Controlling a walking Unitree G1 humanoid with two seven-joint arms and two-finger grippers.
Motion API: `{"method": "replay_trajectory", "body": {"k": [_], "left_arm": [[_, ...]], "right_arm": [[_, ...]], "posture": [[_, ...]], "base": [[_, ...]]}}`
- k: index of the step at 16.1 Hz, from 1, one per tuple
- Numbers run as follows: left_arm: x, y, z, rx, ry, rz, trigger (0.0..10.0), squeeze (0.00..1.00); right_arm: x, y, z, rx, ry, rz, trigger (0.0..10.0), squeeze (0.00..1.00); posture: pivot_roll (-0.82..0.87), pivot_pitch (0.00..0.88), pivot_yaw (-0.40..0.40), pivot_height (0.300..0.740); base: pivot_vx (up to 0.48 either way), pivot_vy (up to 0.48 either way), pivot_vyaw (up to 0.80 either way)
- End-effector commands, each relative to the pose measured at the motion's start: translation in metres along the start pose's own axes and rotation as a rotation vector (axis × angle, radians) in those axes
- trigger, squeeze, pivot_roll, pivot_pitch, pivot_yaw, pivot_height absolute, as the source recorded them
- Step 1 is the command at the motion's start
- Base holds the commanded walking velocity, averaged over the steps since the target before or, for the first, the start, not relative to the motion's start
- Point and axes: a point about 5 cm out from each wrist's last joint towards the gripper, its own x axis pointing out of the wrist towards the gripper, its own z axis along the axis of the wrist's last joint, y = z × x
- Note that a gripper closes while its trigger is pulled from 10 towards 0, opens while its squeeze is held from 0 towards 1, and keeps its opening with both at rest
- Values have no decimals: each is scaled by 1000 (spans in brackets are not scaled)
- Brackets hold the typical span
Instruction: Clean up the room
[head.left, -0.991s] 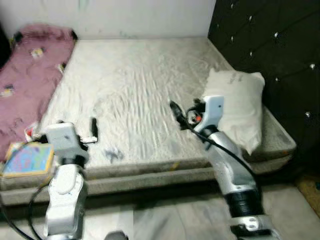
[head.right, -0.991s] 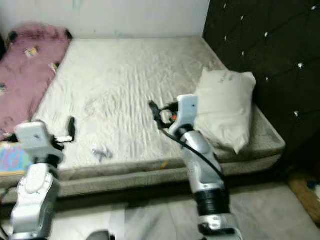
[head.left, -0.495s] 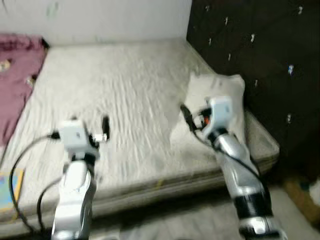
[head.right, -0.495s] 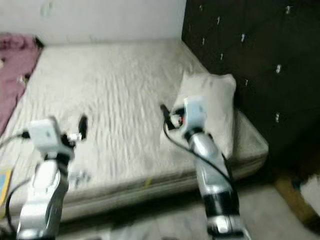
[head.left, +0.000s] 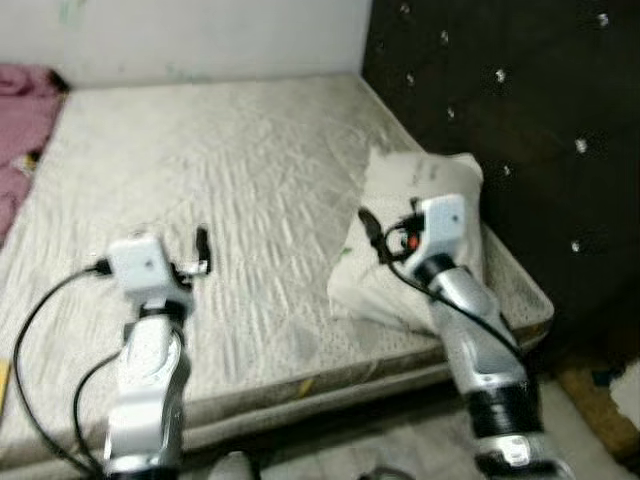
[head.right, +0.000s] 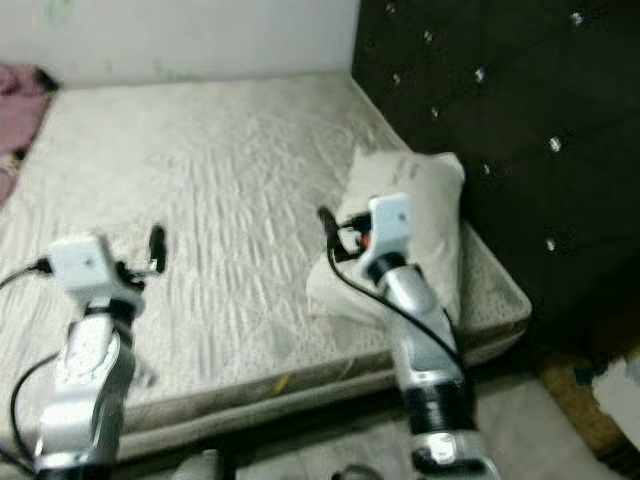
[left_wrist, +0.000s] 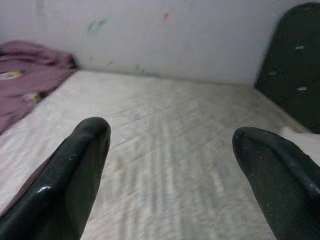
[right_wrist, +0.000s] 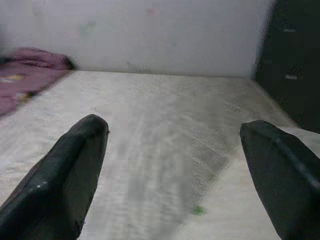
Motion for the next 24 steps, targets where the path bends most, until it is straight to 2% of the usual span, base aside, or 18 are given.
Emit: {"method": "replay_trajectory", "body": {"k": [1,8,10,11,15,19,21,24], "left_arm": [[-1,3,-1,5,9,4,10000,0],[0,1,-1,-10,18,-2,10000,0],[0,0,-2,-14,20,-8,10000,0],[0,0,-2,-16,19,-8,10000,0],[1,1,-1,-25,9,-1,10000,0],[2,0,0,-29,8,-3,10000,0],[2,1,1,-15,-2,7,10000,0],[3,0,2,31,-17,11,10000,0]], "right_arm": [[4,8,5,12,-17,31,10000,0],[4,6,3,20,-8,23,10000,0],[6,4,1,-30,5,-11,10000,0],[6,3,1,4,7,-10,10000,0],[9,2,3,27,-6,-22,10000,0],[9,7,4,24,-14,19,10000,0],[9,7,3,18,-8,17,10000,0],[10,6,2,15,-1,11,10000,0]], "posture": [[-34,0,-60,740],[-32,0,-62,740],[-31,0,-65,740],[-30,0,-65,740],[-34,0,-56,740],[-38,0,-54,740],[-37,0,-57,740],[-34,0,-59,740]], "base": [[0,480,0],[0,480,0],[0,480,0],[0,480,0],[0,480,0],[0,480,0],[0,401,625],[0,0,765]]}}
